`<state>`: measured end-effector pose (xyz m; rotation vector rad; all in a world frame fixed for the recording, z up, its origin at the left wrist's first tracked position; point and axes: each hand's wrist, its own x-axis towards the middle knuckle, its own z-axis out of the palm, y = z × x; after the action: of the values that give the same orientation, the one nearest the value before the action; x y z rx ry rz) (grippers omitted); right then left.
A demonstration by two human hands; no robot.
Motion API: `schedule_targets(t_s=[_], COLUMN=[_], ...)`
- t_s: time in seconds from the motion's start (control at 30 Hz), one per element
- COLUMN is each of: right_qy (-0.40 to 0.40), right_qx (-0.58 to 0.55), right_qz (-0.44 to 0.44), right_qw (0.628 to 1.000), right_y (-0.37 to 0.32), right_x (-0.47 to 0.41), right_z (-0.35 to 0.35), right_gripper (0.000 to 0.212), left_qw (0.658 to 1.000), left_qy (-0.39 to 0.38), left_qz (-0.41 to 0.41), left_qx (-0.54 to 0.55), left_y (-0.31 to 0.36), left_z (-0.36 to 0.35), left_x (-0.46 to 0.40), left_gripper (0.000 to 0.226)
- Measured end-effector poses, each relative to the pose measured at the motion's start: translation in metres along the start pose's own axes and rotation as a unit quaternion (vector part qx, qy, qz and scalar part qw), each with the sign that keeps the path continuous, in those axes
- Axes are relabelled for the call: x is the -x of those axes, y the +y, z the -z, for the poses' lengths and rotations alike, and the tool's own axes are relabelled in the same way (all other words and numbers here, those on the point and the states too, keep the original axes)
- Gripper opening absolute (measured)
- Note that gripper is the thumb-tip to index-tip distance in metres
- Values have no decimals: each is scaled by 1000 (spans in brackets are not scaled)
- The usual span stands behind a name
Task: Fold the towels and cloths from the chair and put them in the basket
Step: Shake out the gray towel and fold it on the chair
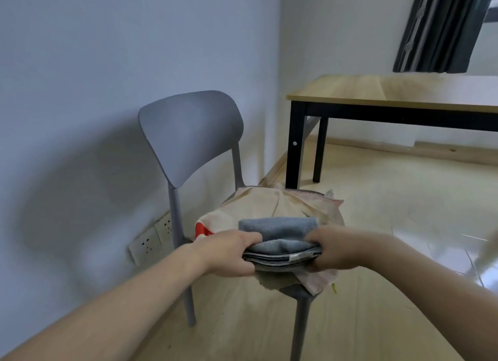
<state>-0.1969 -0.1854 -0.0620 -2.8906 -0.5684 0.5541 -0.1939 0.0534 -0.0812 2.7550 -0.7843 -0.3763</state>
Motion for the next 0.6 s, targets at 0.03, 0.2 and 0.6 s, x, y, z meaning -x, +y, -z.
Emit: schedule_targets(t_s=[0.03, 0.2, 0.6], right_qy=[-3, -6, 87], right_qx=[-14, -143, -113], right_qz=[-4, -27, -102], right_qw=[1000, 989, 984], right_y=[5, 20, 27], right_x=[-4, -17, -67], right_z=[3, 19, 8], right_gripper=[11, 40, 63], left_qw=[999, 974, 844], left_qy=[0, 35, 188], left_qz=[6, 62, 248], left_qx=[39, 215, 437], left_y=[0, -16, -36], left_z=[3, 15, -37], left_x=[-2, -22, -82], left_gripper=[12, 14, 94])
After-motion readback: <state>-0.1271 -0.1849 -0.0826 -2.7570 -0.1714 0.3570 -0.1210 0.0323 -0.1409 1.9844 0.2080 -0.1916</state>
